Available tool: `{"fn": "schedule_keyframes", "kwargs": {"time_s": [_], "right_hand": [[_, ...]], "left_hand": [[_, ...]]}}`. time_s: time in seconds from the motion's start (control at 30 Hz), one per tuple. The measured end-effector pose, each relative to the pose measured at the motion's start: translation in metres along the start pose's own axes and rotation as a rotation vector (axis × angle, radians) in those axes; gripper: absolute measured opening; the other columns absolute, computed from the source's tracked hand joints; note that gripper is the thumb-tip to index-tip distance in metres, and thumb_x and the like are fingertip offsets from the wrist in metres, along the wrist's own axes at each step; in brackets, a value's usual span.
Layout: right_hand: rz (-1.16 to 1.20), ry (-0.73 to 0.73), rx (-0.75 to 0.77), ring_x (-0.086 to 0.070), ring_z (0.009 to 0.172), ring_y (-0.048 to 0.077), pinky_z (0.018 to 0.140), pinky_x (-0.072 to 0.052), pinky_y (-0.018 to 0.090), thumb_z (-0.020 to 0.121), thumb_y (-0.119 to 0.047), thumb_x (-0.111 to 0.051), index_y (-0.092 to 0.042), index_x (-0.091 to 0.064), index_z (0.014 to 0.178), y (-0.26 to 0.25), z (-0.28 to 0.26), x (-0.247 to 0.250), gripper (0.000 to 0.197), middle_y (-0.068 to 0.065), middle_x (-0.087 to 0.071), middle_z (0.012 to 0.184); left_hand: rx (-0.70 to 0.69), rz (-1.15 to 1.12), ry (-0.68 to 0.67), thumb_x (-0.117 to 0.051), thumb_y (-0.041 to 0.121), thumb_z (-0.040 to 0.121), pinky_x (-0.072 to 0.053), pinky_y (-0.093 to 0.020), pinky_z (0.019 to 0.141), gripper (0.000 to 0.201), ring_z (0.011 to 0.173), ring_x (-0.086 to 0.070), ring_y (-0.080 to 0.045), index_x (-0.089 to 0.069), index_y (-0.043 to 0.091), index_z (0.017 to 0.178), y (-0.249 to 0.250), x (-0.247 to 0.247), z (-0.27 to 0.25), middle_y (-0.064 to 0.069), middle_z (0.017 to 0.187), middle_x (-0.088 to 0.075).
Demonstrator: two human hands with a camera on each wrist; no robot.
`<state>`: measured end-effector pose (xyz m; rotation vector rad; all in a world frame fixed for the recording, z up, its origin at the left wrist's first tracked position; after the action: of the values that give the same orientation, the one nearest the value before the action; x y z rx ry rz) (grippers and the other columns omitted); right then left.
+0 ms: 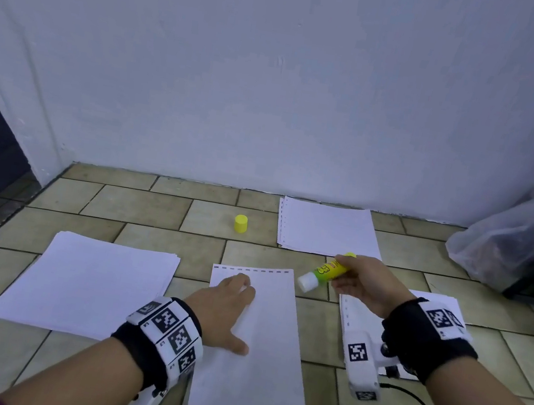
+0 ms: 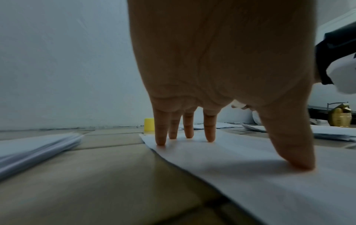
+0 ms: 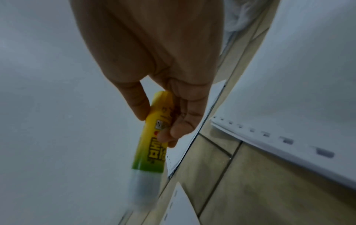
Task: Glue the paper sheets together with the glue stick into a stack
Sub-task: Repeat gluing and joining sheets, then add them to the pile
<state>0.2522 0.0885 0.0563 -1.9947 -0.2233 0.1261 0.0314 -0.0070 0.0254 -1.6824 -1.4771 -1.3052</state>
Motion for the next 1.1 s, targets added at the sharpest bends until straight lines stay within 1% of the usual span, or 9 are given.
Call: {"fn": "schedule_keyframes", "kwargs": {"time_s": [0.23,0.3,0.37,0.43,0.53,0.67,0.77,0.9,1.1], "right_hand": [[-0.29,0.078,0.238,-0.062,0.061,0.023,0.057,-0.053,0.026,0.089,-0.005,-0.061,-0.001,-0.056,0.094,-0.01,0.01,-0.034,0.008,0.016,-0.063,0.079],[-0.388,0.087,0.295,-0.064,0.065,0.025,0.068,-0.056,0.034,0.087,-0.007,-0.064,-0.004,-0.057,0.096,-0.012,0.012,-0.044,0.012,0.014,-0.065,0.08],[-0.483,0.074,0.338,-0.064,0.063,0.021,0.074,-0.054,0.033,0.086,-0.01,-0.064,-0.007,-0.056,0.098,-0.014,0.014,-0.055,0.014,0.009,-0.066,0.077],[-0.575,0.042,0.372,-0.061,0.062,0.014,0.076,-0.052,0.031,0.086,-0.01,-0.065,-0.011,-0.056,0.098,-0.016,0.015,-0.067,0.015,0.005,-0.064,0.077],[-0.686,-0.011,0.417,-0.06,0.065,0.011,0.073,-0.049,0.027,0.086,-0.013,-0.065,-0.018,-0.054,0.098,-0.018,0.016,-0.087,0.016,0.004,-0.063,0.08],[-0.779,-0.048,0.458,-0.061,0.082,0.025,0.069,-0.046,0.028,0.088,-0.014,-0.063,-0.014,-0.057,0.108,-0.022,0.02,-0.108,0.021,0.013,-0.066,0.092],[-0.904,-0.073,0.455,-0.053,0.079,0.023,0.06,-0.04,0.026,0.09,-0.013,-0.06,-0.012,-0.055,0.114,-0.022,0.022,-0.115,0.024,0.013,-0.061,0.095],[-1.075,-0.103,0.442,-0.052,0.085,0.023,0.067,-0.038,0.026,0.092,-0.014,-0.058,-0.013,-0.053,0.117,-0.025,0.018,-0.108,0.025,0.014,-0.06,0.104],[-1.182,-0.137,0.39,-0.05,0.078,0.02,0.056,-0.037,0.019,0.091,-0.015,-0.06,-0.015,-0.053,0.116,-0.022,-0.005,-0.066,0.025,0.007,-0.052,0.095]], "left_hand": [[0.098,0.121,0.015,-0.061,0.056,0.083,-0.044,-0.038,0.094,0.073,0.126,-0.034,-0.026,-0.034,0.019,0.139,-0.003,0.005,0.002,-0.006,0.141,-0.03],[0.102,0.087,0.031,-0.063,0.056,0.082,-0.042,-0.038,0.099,0.074,0.134,-0.025,-0.028,-0.036,0.016,0.138,-0.006,0.003,0.002,-0.007,0.148,-0.021],[0.077,0.057,0.037,-0.064,0.054,0.081,-0.034,-0.039,0.108,0.076,0.144,-0.01,-0.028,-0.034,0.013,0.138,-0.008,0.001,0.002,-0.007,0.154,-0.012],[0.064,0.025,0.028,-0.064,0.053,0.082,-0.03,-0.039,0.111,0.078,0.145,-0.01,-0.026,-0.031,0.01,0.137,-0.01,-0.001,0.002,-0.007,0.154,-0.014],[0.059,0.017,0.032,-0.065,0.054,0.08,-0.029,-0.038,0.111,0.079,0.141,-0.019,-0.027,-0.032,0.008,0.136,-0.011,-0.002,0.002,-0.009,0.151,-0.021],[0.058,0.01,0.037,-0.065,0.052,0.082,-0.027,-0.039,0.112,0.079,0.139,-0.02,-0.028,-0.031,0.007,0.137,-0.009,0.001,0.001,-0.009,0.149,-0.023],[0.056,0.009,0.035,-0.065,0.051,0.083,-0.026,-0.038,0.113,0.079,0.14,-0.019,-0.027,-0.03,0.007,0.139,-0.007,0.002,-0.001,-0.009,0.15,-0.021],[0.053,0.0,0.037,-0.065,0.051,0.083,-0.024,-0.037,0.114,0.079,0.141,-0.017,-0.026,-0.03,0.008,0.139,-0.008,0.003,-0.002,-0.009,0.151,-0.021],[0.055,-0.028,0.036,-0.066,0.052,0.081,-0.023,-0.037,0.115,0.081,0.143,-0.014,-0.024,-0.029,0.011,0.139,-0.011,0.0,0.002,-0.006,0.153,-0.017]]}}
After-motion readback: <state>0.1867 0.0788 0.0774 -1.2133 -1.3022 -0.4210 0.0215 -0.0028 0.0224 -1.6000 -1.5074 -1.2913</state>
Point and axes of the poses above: each hand's wrist, its own z-axis towards the middle knuckle, its own x-axis out of the back of the hand, y = z × x, the point moved 3 cm from there along z, towards the middle knuckle
